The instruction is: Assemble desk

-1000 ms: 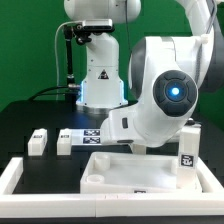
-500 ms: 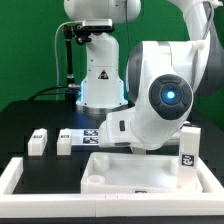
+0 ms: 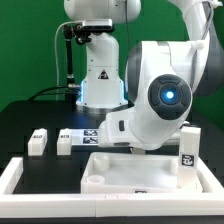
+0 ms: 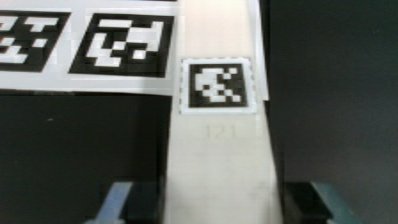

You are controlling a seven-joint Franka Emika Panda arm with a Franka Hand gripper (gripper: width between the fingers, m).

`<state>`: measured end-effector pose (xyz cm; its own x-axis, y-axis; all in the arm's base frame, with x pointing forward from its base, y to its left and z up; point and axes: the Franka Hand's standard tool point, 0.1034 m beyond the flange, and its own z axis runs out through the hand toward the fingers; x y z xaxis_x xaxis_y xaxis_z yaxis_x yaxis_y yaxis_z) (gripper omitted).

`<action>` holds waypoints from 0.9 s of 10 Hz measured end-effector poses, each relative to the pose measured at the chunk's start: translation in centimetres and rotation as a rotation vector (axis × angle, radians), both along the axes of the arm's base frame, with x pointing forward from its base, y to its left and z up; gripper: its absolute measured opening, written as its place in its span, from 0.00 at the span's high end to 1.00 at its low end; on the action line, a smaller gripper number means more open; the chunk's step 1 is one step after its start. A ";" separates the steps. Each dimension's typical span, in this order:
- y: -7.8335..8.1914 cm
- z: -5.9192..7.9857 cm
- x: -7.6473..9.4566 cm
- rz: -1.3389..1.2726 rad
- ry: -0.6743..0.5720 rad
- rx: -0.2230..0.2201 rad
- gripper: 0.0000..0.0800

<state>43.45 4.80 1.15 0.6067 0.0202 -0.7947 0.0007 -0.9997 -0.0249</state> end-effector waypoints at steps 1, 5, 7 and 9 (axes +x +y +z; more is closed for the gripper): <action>0.0 0.0 0.0 0.000 0.000 0.000 0.64; -2.4 7.3 3.9 -0.027 -0.024 0.045 0.64; -5.7 11.6 5.2 -0.059 -0.051 0.082 0.64; -6.6 11.4 6.6 -0.059 -0.145 0.086 0.64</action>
Offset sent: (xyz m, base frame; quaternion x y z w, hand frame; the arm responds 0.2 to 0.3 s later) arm 0.0358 -0.0188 0.0800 0.0158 0.0037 -0.0144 0.9998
